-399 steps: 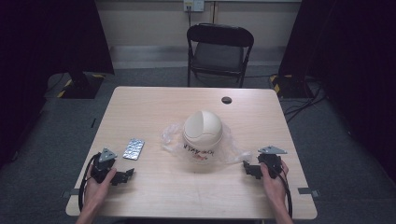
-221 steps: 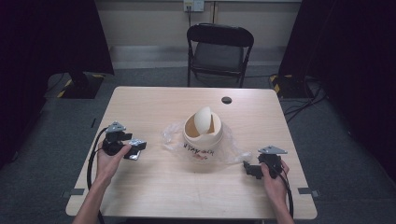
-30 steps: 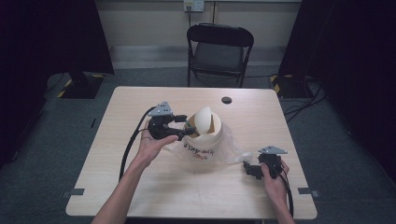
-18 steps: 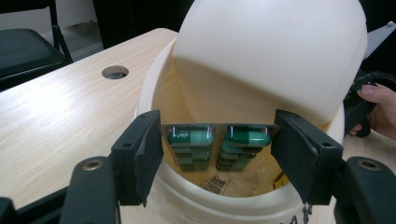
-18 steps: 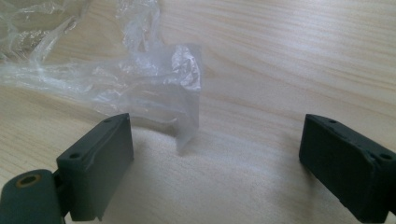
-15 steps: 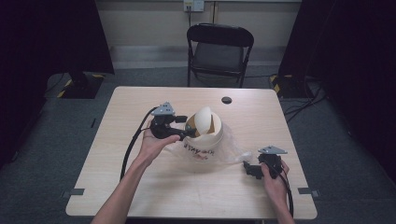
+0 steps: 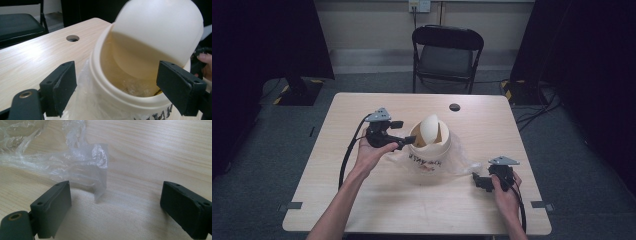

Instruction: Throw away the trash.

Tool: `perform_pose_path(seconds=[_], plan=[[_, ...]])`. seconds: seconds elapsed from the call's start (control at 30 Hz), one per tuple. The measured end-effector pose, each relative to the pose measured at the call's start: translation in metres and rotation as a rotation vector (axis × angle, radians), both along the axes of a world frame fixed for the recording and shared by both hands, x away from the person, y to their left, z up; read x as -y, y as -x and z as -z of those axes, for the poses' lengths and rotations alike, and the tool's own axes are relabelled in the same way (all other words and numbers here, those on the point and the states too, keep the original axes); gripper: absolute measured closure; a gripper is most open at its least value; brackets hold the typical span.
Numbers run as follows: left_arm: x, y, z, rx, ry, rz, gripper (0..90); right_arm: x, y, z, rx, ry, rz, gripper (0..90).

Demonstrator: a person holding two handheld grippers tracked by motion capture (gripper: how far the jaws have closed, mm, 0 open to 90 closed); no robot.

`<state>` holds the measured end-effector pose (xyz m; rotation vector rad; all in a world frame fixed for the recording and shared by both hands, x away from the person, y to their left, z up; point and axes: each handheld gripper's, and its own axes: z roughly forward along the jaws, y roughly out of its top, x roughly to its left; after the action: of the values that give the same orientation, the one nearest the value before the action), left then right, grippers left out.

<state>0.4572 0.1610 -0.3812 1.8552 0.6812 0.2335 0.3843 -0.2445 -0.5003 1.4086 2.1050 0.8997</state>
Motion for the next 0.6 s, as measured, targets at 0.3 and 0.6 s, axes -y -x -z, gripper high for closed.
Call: perform_pose_path(seconds=[0.3, 0.6], plan=[[-0.021, 0.007, -0.006, 0.011, -0.035, -0.056, 16.8, 0.000, 0.000, 0.000, -0.001, -0.001, 0.001, 9.0], [-0.042, 0.018, -0.005, 0.008, -0.017, -0.098, 15.9, 0.000, 0.000, 0.000, -0.001, 0.000, 0.000, 9.0]])
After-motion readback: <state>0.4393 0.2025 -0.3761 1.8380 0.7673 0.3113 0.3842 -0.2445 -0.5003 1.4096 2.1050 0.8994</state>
